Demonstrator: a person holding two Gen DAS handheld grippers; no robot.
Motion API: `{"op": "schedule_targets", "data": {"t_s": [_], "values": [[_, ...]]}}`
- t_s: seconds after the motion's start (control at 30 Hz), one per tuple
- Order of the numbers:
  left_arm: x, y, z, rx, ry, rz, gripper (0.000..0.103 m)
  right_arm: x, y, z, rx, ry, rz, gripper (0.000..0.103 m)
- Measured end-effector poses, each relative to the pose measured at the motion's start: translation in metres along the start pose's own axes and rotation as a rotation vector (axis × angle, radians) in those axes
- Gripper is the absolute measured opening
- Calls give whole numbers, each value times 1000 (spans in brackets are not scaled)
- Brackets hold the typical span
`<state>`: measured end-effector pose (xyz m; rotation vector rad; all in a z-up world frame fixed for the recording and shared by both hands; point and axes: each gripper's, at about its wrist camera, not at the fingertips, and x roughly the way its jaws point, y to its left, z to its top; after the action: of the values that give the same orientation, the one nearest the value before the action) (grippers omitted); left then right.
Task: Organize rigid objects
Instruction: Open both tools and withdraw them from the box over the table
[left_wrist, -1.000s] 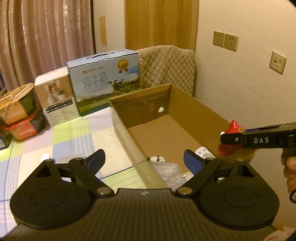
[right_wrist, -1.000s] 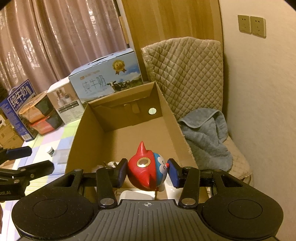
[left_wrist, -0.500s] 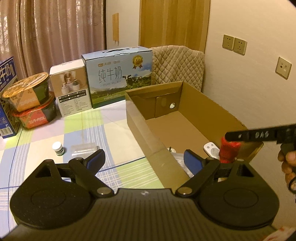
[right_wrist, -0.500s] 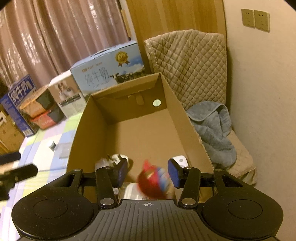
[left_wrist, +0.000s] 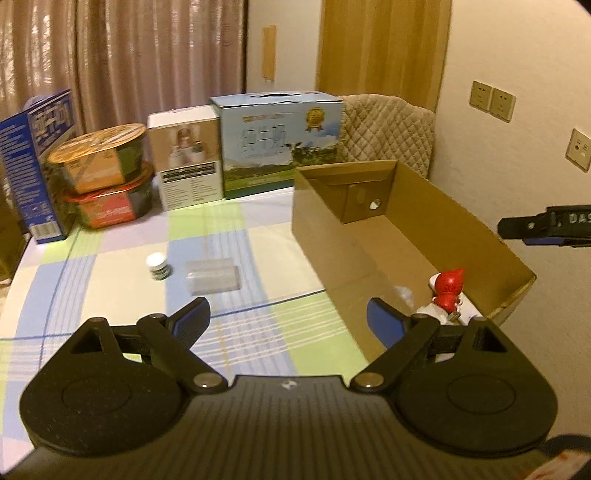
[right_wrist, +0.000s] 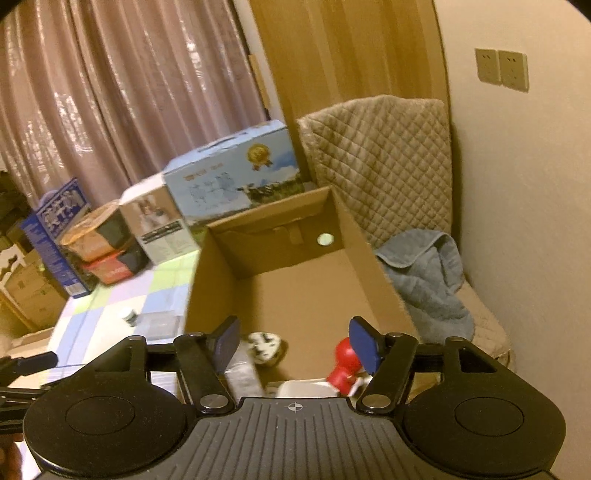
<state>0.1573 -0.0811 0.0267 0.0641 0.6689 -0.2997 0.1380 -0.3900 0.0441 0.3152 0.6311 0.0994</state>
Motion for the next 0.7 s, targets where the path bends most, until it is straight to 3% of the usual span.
{"op": "schedule_targets", "data": {"t_s": [0.3,0.7], "values": [[-42,46,-26,-57,-10,96,91,-23,66,-23,-65,-8,95,73],[-80,106,-61,-127,-13,225,92,-11,144,-65,-169,55,165,81]]}}
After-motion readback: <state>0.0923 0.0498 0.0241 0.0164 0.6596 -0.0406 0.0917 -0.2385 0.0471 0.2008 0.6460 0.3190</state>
